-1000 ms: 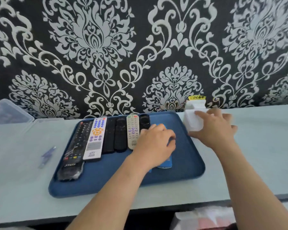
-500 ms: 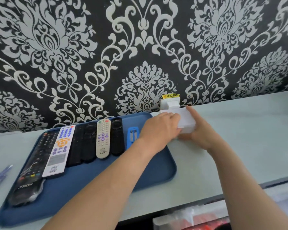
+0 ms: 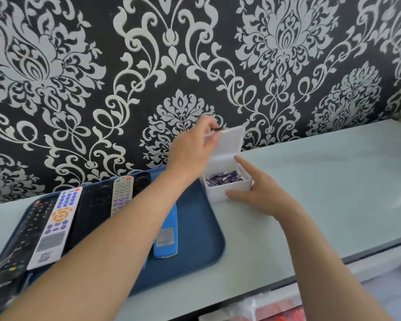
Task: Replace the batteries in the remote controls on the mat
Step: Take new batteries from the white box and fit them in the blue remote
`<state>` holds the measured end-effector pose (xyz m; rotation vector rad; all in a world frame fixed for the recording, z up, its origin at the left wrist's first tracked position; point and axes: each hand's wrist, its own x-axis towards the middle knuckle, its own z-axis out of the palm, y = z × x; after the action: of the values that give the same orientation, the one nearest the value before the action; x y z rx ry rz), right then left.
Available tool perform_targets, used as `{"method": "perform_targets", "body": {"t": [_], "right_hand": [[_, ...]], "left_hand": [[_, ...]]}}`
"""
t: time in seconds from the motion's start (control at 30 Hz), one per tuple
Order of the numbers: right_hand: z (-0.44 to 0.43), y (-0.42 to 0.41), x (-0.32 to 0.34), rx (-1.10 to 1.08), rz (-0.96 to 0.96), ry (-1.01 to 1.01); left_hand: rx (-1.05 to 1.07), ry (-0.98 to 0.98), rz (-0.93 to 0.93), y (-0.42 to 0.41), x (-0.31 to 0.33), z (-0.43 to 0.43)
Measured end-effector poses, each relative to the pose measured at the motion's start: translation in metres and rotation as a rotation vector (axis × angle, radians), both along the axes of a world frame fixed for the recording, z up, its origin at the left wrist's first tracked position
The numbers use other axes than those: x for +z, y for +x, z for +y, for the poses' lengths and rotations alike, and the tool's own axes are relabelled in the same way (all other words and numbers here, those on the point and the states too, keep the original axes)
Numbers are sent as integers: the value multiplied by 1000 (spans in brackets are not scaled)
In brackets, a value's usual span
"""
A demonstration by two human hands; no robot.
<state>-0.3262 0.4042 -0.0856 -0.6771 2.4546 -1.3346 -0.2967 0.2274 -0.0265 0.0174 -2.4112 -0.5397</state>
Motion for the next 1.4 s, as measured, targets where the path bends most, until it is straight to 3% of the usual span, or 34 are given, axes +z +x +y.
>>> {"method": "perform_targets", "body": {"t": [0.07, 0.1, 0.2, 0.37, 0.43, 0.53, 0.6, 0.67, 0.8, 1.0, 1.2, 1.4], "right_hand": [[1, 1, 2, -2, -38, -19], [1, 2, 3, -12, -36, -15], [0, 2, 5, -41, -6, 9], [1, 1, 9, -76, -38, -16], [0, 1, 10, -85, -44, -23], [-2, 3, 13, -98, -32, -6], [-2, 2, 14, -98, -26, 6], [-3, 3, 15, -94, -35, 26], [-2, 3, 16, -103, -25, 11], [-6, 1, 16, -127, -1, 54], [-10, 0, 15, -166, 7, 80], [-12, 4, 22, -295, 66, 36]], "left_hand": [[99, 267, 87, -5, -4, -10], [148, 264, 53, -9, -8, -14], [167, 45, -280, -10, -26, -12], [126, 85, -663, -12, -16, -12], [171, -112, -681, -9, -10, -12], [20, -314, -353, 1, -7, -6], [-126, -346, -483, 3, -7, 2], [-118, -450, -622, -1, -8, 11], [-92, -625, -725, -11, -4, 20], [-213, -814, -898, -17, 13, 34], [-248, -543, -854, -19, 9, 17], [-276, 254, -719, -2, 12, 8]]}}
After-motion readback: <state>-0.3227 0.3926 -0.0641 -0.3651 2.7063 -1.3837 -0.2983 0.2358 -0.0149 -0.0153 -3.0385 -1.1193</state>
